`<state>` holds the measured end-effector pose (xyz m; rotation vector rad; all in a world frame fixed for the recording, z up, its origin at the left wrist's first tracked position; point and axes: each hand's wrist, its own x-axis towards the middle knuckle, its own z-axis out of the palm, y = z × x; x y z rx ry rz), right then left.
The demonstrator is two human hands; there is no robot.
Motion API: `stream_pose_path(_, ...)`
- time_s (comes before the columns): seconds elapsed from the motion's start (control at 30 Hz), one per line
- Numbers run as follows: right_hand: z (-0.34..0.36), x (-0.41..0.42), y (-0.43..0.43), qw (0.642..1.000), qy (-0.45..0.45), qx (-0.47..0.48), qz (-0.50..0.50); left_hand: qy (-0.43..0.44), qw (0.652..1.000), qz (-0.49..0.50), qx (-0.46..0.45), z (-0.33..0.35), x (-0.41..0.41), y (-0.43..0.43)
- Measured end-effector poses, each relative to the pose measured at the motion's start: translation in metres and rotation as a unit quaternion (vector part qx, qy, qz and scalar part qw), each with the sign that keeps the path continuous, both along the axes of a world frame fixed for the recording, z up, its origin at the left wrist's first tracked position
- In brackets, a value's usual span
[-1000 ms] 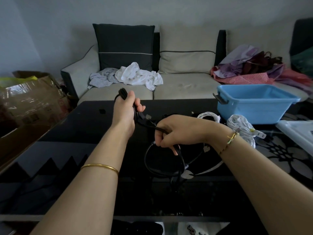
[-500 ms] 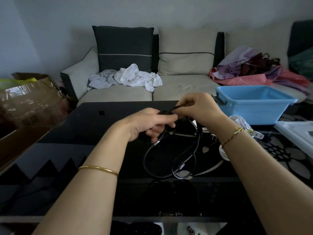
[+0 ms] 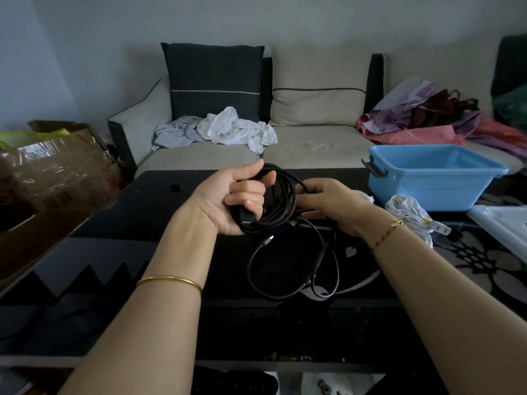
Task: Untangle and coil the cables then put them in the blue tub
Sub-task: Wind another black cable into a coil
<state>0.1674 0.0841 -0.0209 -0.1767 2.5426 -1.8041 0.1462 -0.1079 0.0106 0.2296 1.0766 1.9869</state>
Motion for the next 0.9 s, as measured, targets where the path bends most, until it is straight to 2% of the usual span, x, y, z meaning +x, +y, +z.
stream_pose_path(0.1,-0.001,0.003,0.003,0.991,-0.028,-0.111,0.063,-0.046,0.994,0.005,0.101,-0.003,-0.006,-0.007)
stream_pose_path(0.23,-0.001,0.007,0.007,0.97,-0.048,-0.199,0.131,-0.072,0.964,0.116,0.229,-0.003,-0.008,-0.011)
stream_pose_path(0.33,-0.003,0.008,0.003,0.974,-0.069,-0.166,0.14,-0.104,0.904,0.228,0.345,-0.001,-0.011,-0.013)
stream_pose_path(0.4,-0.005,0.008,-0.002,0.978,-0.079,-0.102,0.163,-0.097,0.87,0.291,0.385,-0.002,-0.016,-0.015)
stream_pose_path(0.5,-0.004,0.011,-0.015,0.975,-0.083,0.023,0.203,-0.032,0.86,0.328,0.39,-0.004,-0.022,-0.015)
stream_pose_path(0.57,0.003,0.017,-0.025,0.97,-0.079,0.076,0.216,0.019,0.874,0.351,0.337,-0.007,-0.024,-0.013)
stream_pose_path(0.67,0.017,0.025,-0.036,0.961,-0.086,0.08,0.25,0.084,0.89,0.396,0.209,-0.011,-0.026,-0.005)
stream_pose_path(0.73,0.022,0.027,-0.038,0.956,-0.09,0.081,0.268,0.138,0.888,0.423,0.115,-0.016,-0.029,0.0)
stream_pose_path(0.8,0.024,0.029,-0.038,0.952,-0.082,0.089,0.283,0.233,0.867,0.44,-0.003,-0.023,-0.028,0.003)
stream_pose_path(0.83,0.025,0.028,-0.037,0.951,-0.076,0.087,0.287,0.304,0.845,0.432,-0.083,-0.025,-0.025,0.004)
stream_pose_path(0.9,0.027,0.027,-0.031,0.957,-0.057,0.072,0.274,0.445,0.777,0.366,-0.252,-0.028,-0.019,0.008)
